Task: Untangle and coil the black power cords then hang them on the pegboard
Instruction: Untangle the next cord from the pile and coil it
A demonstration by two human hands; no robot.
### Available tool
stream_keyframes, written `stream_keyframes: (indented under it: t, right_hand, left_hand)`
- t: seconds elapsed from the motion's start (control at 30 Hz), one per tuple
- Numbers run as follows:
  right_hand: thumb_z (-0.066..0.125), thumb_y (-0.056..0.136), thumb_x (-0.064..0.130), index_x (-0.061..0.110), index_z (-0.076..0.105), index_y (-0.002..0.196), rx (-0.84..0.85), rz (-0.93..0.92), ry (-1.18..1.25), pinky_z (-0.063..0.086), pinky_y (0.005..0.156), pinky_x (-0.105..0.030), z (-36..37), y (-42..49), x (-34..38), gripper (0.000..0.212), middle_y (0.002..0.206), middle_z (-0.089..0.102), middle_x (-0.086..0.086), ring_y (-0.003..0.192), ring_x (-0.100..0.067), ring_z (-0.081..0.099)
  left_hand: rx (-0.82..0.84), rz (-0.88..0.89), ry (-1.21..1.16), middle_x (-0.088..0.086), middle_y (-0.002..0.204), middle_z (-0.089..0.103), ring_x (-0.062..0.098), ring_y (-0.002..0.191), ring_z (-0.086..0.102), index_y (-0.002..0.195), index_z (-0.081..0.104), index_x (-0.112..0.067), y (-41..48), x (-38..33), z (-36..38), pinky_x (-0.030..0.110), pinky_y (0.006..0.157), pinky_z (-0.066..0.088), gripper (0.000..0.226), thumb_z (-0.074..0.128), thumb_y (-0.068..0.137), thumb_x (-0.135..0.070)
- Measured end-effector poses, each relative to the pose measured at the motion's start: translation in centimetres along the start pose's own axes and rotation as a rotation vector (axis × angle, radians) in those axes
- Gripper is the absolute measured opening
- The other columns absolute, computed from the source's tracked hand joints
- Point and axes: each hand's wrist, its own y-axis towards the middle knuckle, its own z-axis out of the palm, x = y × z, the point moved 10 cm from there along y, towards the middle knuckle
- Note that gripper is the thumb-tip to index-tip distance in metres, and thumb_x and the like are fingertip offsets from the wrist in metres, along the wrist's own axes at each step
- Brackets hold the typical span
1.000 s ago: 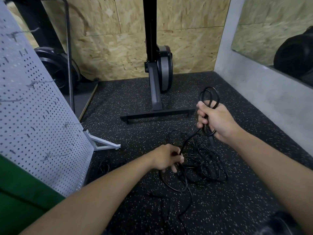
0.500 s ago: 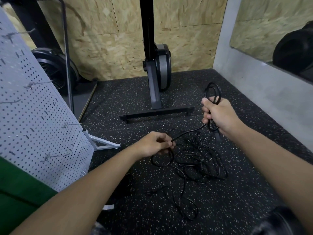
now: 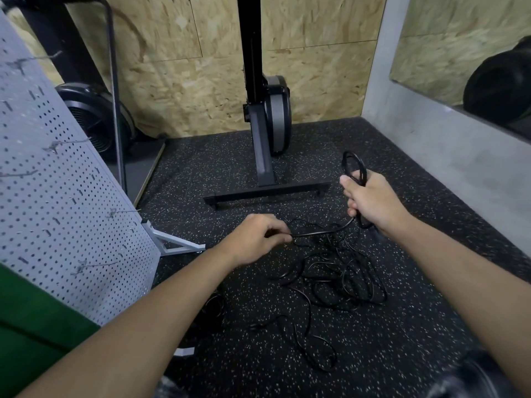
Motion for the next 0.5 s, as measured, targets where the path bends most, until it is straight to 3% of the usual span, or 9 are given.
stream_keyframes:
  t: [0.1, 0.2, 0.37, 0.5]
  right_hand:
    - [0.058, 0.103, 0.036, 0.021, 0.057, 0.09, -0.008, -0.016, -0.163, 0.053, 0.071, -0.048, -0.1, 0.0, 0.1, 0.02, 0.069, 0.059, 0.001, 0.059, -0.018, 0.056]
    - [0.059, 0.1, 0.039, 0.02, 0.06, 0.096, 0.056, -0.006, -0.249, 0.051, 0.069, -0.047, 1.0, -0.3, 0.1, 0.02, 0.076, 0.06, -0.001, 0.065, -0.02, 0.056]
    - [0.066, 0.069, 0.058, 0.019, 0.057, 0.101, 0.342, 0.088, -0.015, 0.039, 0.065, -0.036, 4.5, -2.0, -0.1, 0.051, 0.086, 0.052, 0.001, 0.07, -0.014, 0.046]
    - [0.062, 0.072, 0.073, 0.019, 0.061, 0.107, 0.635, 0.059, -0.097, 0.043, 0.074, -0.033, 7.4, -4.7, 0.4, 0.064, 0.096, 0.054, 0.002, 0.08, -0.013, 0.048]
  left_hand:
    - [0.004, 0.098, 0.083, -0.011, 0.1, 0.062, 0.008, 0.094, 0.061, 0.106, 0.077, -0.025, 0.1, -2.1, 0.0, 0.027, 0.087, 0.05, 0.014, 0.069, 0.1, -0.034]
    - [0.031, 0.196, 0.149, -0.01, 0.101, 0.059, 0.01, 0.094, 0.059, 0.107, 0.076, -0.023, 0.0, -4.8, 0.5, 0.03, 0.087, 0.049, 0.016, 0.067, 0.101, -0.035]
    - [-0.109, 0.354, 0.12, -0.006, 0.099, 0.061, 0.011, 0.095, 0.058, 0.102, 0.074, -0.016, -0.4, -8.2, -0.9, 0.03, 0.085, 0.049, 0.021, 0.076, 0.094, -0.036]
    - [-0.238, 0.319, 0.061, -0.009, 0.09, 0.061, 0.013, 0.082, 0.058, 0.093, 0.062, -0.015, -0.6, -8.0, -2.9, 0.04, 0.074, 0.053, 0.033, 0.083, 0.086, -0.04]
